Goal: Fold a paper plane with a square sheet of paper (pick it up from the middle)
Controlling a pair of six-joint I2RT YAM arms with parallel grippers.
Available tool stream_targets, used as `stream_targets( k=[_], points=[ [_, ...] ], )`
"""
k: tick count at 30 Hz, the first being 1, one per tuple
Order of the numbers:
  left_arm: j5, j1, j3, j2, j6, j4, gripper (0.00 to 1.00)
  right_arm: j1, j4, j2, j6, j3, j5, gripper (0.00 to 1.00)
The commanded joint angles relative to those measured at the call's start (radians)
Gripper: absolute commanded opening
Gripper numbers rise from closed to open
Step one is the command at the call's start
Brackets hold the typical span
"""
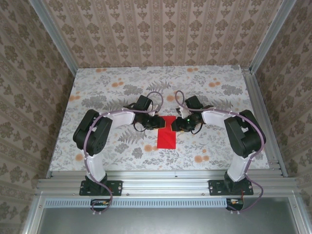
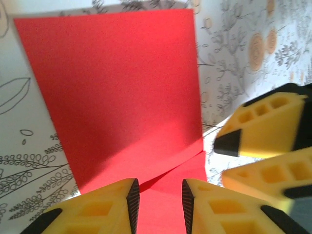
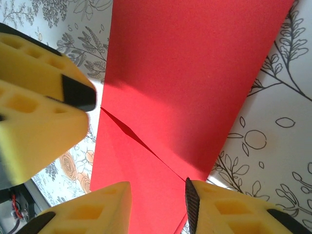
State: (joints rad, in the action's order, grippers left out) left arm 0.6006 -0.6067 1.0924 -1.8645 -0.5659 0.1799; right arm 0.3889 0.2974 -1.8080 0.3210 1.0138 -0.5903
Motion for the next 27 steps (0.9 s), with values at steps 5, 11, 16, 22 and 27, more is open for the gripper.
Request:
stream_targets(
  k=[5, 11, 16, 22, 27],
  points=[
    [-0.015, 0.009, 0.009, 0.071, 0.047, 0.076, 0.37, -0.003, 0.056, -0.039, -0.074, 0.045, -0.007, 0.41],
    [-0.010, -0.004, -0.049, 0.092, 0.044, 0.070, 0.40, -0.004, 0.077, -0.073, -0.107, 0.077, -0.022, 0.41],
    [-0.007, -0.028, -0.093, 0.093, 0.023, 0.030, 0.40, 0.000, 0.102, -0.091, -0.119, 0.086, -0.051, 0.40],
    [-0.001, -0.034, -0.113, 0.057, 0.010, -0.010, 0.39, 0.004, 0.132, -0.083, -0.133, 0.076, -0.069, 0.39],
    [-0.005, -0.038, -0.108, 0.029, 0.012, -0.007, 0.37, 0.010, 0.148, -0.078, -0.137, 0.071, -0.079, 0.39]
  ],
)
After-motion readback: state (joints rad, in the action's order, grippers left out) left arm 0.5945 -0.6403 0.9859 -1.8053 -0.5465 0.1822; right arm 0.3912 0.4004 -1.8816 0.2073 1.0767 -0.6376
